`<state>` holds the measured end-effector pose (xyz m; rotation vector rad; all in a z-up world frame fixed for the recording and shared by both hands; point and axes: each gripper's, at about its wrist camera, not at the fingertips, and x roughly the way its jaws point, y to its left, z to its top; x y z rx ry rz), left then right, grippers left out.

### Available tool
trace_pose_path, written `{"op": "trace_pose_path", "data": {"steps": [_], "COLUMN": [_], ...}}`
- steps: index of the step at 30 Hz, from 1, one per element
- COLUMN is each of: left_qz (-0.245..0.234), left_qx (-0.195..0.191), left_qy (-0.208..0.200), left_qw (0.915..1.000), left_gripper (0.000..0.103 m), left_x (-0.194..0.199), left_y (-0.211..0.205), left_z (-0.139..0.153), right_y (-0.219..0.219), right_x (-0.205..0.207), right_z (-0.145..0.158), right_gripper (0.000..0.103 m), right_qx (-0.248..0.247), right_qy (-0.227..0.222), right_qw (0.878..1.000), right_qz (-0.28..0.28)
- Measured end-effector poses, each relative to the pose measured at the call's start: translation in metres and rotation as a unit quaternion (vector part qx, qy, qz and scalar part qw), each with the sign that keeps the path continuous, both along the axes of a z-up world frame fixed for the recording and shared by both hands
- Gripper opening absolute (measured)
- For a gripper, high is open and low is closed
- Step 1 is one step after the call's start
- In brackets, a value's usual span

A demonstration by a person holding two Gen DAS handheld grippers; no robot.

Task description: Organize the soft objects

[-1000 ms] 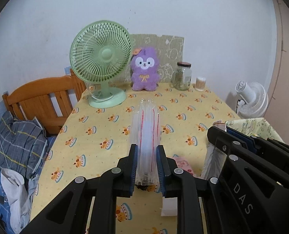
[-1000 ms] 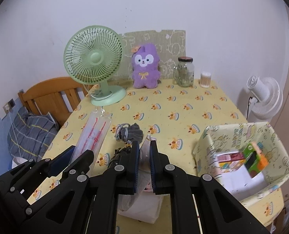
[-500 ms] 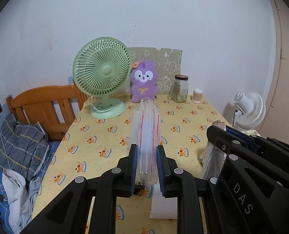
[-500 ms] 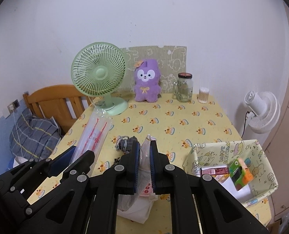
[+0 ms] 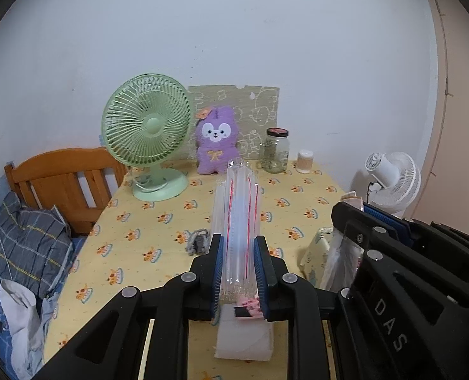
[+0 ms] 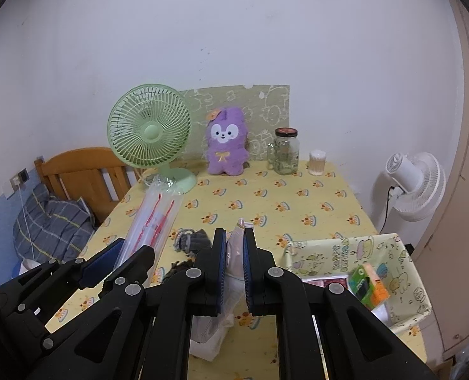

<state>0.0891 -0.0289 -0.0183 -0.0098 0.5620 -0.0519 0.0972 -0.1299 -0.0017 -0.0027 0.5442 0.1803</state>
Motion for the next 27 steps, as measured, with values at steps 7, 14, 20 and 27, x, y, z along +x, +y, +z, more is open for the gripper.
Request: {"op": "trace_pose_path", "data": {"steps": [7, 14, 20, 27], "left_qz": [-0.003, -0.012, -0.022, -0.032], "left_qx": [0.004, 0.007, 0.007, 0.008], "left_qy": [0.001, 0.001, 0.001, -0.003], "left_qw": [1.0, 0.9999, 0.9997, 0.9995], "left_gripper": [0.018, 0.018, 0.018, 0.018], "left_x": [0.002, 0.004, 0.007, 0.009], "left_y": [-0.018, -0.04, -0.057, -0.073], "left_z": [0.001, 0.002, 0.001, 0.001], "right_y": [-0.019, -0.039, -0.058, -0.076], "right_x": [0.001, 0.0, 0.001, 0.002], "right_z": [0.002, 0.004, 0.004, 0.005], "right_gripper": [0.013, 0.013, 0.013, 0.013], "right_qx": [0.005, 0.003, -0.001, -0.004], "right_qy": [-0.004, -0.008, -0.01, -0.011], "right_qw": [1.0, 1.0, 1.0, 0.999], "right_qz": [-0.003, -0.014, -0.023, -0.032]}}
